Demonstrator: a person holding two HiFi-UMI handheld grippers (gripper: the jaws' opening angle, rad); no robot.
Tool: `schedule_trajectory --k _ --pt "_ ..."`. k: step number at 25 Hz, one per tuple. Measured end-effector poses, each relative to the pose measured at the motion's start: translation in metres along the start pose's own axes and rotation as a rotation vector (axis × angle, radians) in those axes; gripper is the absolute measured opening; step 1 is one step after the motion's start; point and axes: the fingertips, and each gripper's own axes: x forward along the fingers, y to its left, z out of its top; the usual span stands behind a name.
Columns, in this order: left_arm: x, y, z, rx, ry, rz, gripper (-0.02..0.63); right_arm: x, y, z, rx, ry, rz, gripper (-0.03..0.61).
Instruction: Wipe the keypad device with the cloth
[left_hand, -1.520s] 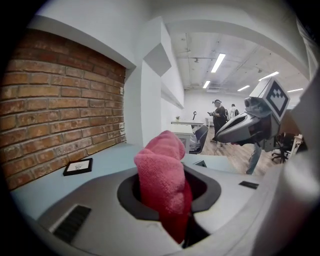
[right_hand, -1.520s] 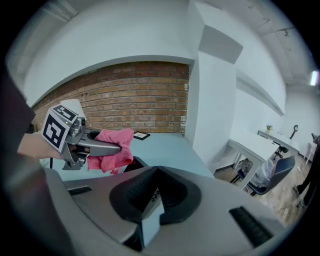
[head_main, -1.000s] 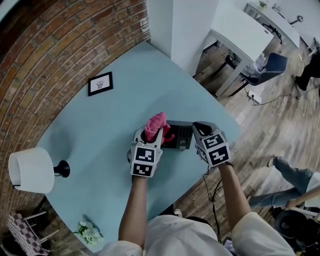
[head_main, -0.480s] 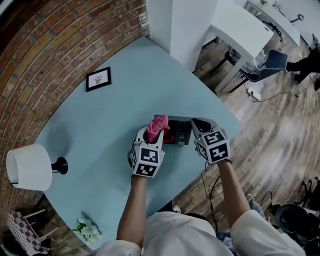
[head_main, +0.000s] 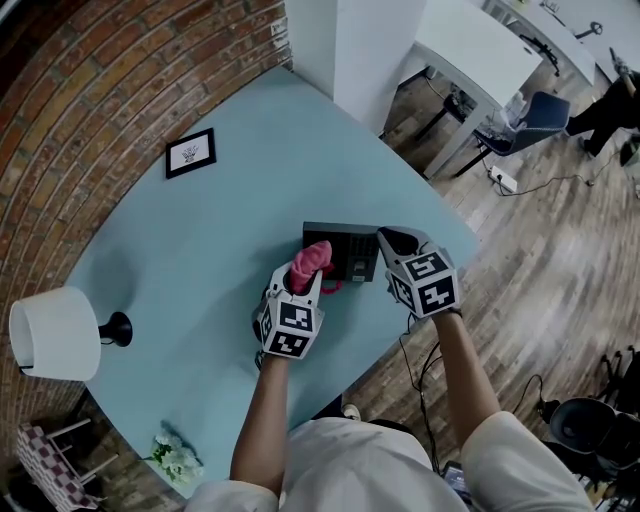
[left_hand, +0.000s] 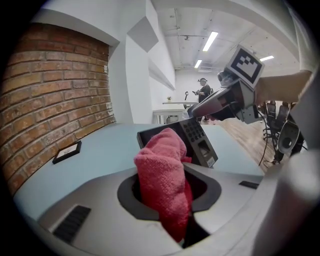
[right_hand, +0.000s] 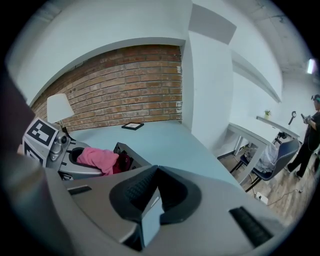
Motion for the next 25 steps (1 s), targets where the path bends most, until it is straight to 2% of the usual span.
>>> schedule_trajectory --k 6,16,20,22,25 --pt "0.000 -0.008 -0.014 0.019 0.026 -0.030 0.127 0.000 0.000 -0.001 0.010 0.000 0.007 0.028" --pt "-0.002 -0.023 -0.046 -0.017 0.086 -0.079 0.127 0.001 0.002 0.000 -0.059 0.024 -0.018 0.028" --pt "-0.004 -0.026 -0.048 -0.005 0.108 -0.091 0.127 0.001 0.002 -0.001 -0.069 0.033 -0.019 0.028" --pt "-0.008 -0.025 -0.042 -0.018 0.093 -0.093 0.127 0.001 0.002 -0.001 -0.070 0.031 -0.021 0.028" --pt "-0.017 -0.022 -0.013 -0.066 0.003 -0.095 0.127 0.001 0.003 0.000 -0.063 0.017 -0.010 0.028"
